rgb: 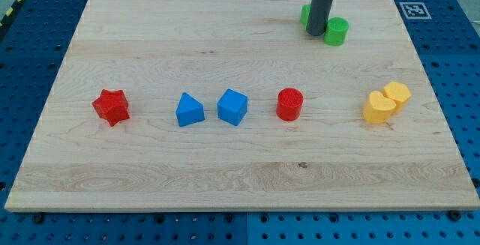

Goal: Push the green star above the green circle

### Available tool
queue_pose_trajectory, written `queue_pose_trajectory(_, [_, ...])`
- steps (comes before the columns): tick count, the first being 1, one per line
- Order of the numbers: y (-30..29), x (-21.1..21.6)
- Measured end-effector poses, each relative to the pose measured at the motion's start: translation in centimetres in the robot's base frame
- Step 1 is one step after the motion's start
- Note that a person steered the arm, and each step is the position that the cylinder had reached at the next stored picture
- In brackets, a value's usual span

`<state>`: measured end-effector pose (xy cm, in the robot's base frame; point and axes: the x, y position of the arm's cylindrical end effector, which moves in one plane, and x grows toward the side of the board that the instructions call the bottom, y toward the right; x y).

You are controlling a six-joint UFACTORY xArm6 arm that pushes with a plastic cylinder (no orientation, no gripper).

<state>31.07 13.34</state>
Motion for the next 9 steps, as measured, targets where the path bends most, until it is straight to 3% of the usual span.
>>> queue_pose_trajectory(4, [-1.4,-2.2])
queue_pose_trajectory(7, [-6.0,-5.5])
queue_pose_trajectory(9, [-3.3,-5.7])
